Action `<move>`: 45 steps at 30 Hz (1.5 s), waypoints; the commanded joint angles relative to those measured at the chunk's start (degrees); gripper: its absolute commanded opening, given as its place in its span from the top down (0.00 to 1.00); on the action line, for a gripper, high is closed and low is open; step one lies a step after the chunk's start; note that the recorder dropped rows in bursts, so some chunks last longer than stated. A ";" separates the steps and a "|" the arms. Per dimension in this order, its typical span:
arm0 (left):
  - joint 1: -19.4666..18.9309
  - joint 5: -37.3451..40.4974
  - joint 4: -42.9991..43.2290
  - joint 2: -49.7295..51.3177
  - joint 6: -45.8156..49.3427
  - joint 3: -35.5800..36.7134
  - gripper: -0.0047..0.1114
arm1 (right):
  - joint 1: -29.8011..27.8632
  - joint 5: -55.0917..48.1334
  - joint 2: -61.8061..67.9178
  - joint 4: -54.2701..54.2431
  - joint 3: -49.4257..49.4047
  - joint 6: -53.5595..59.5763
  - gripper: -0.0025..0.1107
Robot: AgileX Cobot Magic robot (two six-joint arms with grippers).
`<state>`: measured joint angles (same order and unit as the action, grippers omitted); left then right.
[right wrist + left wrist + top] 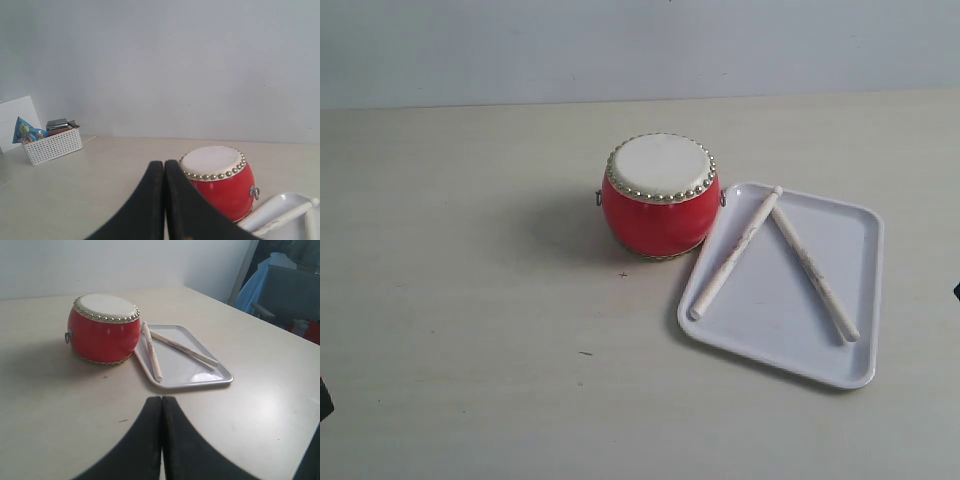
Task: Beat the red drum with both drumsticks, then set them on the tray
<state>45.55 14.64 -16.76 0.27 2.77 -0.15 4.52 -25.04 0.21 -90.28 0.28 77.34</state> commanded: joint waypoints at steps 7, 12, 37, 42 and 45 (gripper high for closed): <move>-3.97 5.31 4.21 -0.27 0.25 0.15 0.96 | -0.32 1.28 -0.21 0.43 -0.28 -0.09 0.98; -13.40 5.31 4.21 -0.27 0.25 0.15 0.96 | -0.32 1.43 -0.21 0.43 -0.28 -0.09 0.98; -32.47 6.43 4.21 -0.27 2.79 0.15 0.96 | -0.32 1.43 -0.21 0.43 -0.28 -0.09 0.98; -37.91 6.43 4.21 -0.27 3.06 0.15 0.96 | -0.32 1.43 -0.21 0.43 -0.28 -0.09 0.98; -40.00 6.43 4.29 -0.27 3.06 0.15 0.96 | -0.32 1.43 -0.21 0.43 -0.28 -0.09 0.98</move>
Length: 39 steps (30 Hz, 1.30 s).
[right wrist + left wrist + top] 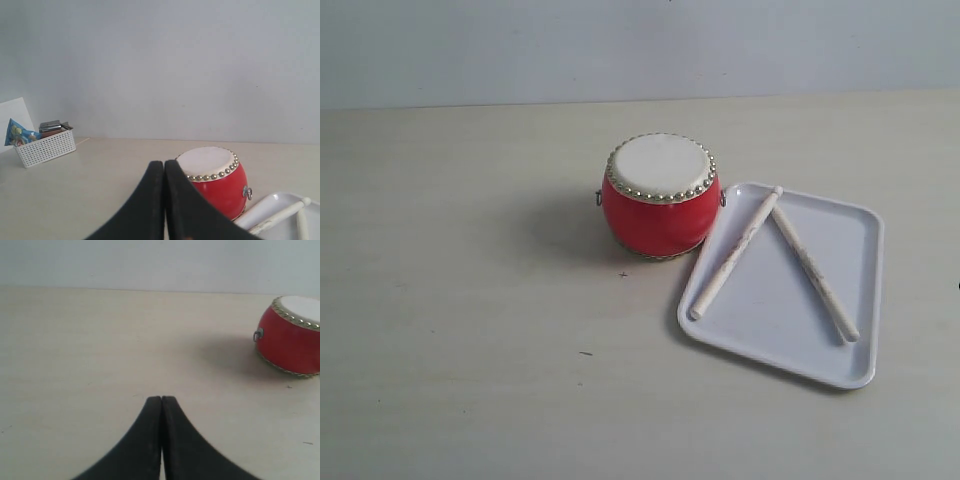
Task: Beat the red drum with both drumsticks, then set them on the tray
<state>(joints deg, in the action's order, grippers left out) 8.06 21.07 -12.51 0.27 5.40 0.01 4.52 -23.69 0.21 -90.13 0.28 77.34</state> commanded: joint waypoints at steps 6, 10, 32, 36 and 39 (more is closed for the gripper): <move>-3.58 0.00 0.15 -0.27 0.44 -0.01 0.96 | -0.32 0.08 -0.21 0.28 -0.28 -0.09 0.98; -5.93 0.00 -0.02 -0.27 0.44 -0.01 0.96 | -0.32 0.08 -0.21 0.28 -0.28 -0.09 0.98; -7.38 -0.12 -0.02 -0.27 0.44 -0.01 0.96 | 0.25 -0.04 -0.21 0.28 -0.28 -0.09 0.98; -7.38 -0.22 -0.02 -0.27 0.44 -0.01 0.96 | 1.14 -0.18 -0.21 0.28 -0.28 -0.09 0.98; -7.38 -0.22 -0.02 -0.27 0.44 -0.01 0.96 | 1.14 0.05 -0.21 0.28 -0.28 -0.09 0.98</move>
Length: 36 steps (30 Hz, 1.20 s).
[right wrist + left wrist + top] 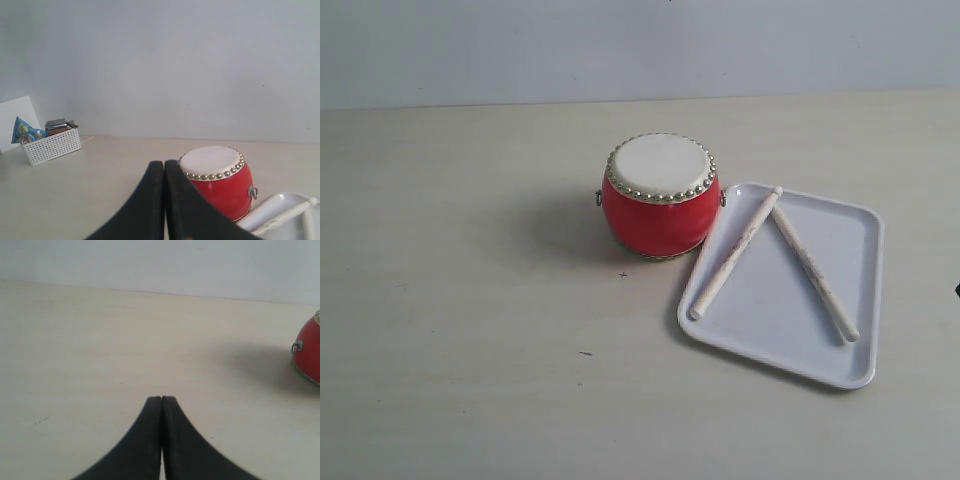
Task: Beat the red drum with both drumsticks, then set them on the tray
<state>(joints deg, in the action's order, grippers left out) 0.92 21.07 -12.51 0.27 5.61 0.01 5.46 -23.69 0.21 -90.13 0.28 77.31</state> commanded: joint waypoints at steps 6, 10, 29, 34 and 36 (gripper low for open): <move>-0.24 -0.22 -0.02 -0.27 0.22 -0.01 0.96 | 0.54 0.01 -0.21 19.74 -0.28 -12.95 0.98; -0.24 -0.22 -0.02 -0.27 0.22 -0.01 0.96 | 0.54 3.99 -0.21 45.24 1.33 -43.57 0.98; -0.24 -0.22 -0.02 -0.27 0.22 -0.01 0.96 | 0.54 7.57 -0.21 92.97 -0.28 -81.51 0.98; -0.24 -0.22 -0.02 -0.27 0.22 -0.01 0.96 | 0.54 7.57 -0.21 92.97 -0.28 -79.88 0.98; -0.24 -0.22 -0.02 -0.27 0.22 -0.01 0.96 | 0.54 7.57 -0.21 92.46 -0.28 -79.87 0.98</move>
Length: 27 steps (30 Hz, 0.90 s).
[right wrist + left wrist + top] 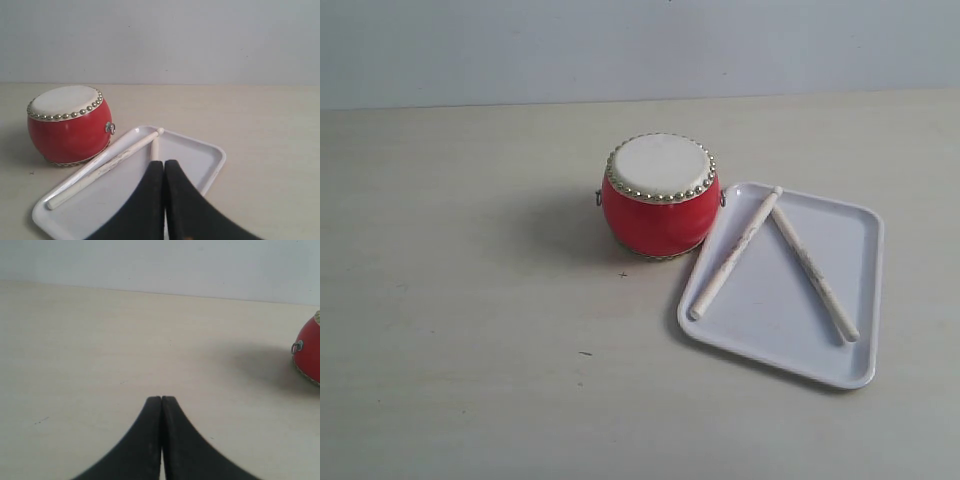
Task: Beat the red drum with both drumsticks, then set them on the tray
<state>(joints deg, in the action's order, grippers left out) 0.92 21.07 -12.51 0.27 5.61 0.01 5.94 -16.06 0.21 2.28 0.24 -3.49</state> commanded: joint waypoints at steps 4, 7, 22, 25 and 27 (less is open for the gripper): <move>-0.24 -0.22 -0.02 -0.27 0.22 -0.01 0.96 | 0.06 -0.05 -0.21 -0.35 -0.24 0.82 0.98; -0.24 -0.22 -0.02 -0.27 0.22 -0.01 0.96 | 0.06 0.09 -0.21 -0.48 -0.24 0.55 0.98; -0.24 -0.22 -0.02 -0.27 0.22 -0.01 0.96 | -2.69 0.86 -0.21 -0.48 -0.24 0.55 0.98; -0.24 -0.22 -0.02 -0.27 0.22 -0.01 0.96 | -3.39 0.86 -0.21 -0.48 -0.24 0.55 0.98; -0.24 -0.22 -0.02 -0.27 0.22 -0.01 0.96 | -3.26 0.86 -0.21 -0.48 -0.24 0.42 0.98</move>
<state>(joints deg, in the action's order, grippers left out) 0.92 21.07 -12.51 0.27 5.61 0.01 2.95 -15.75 0.21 1.83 0.24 -3.08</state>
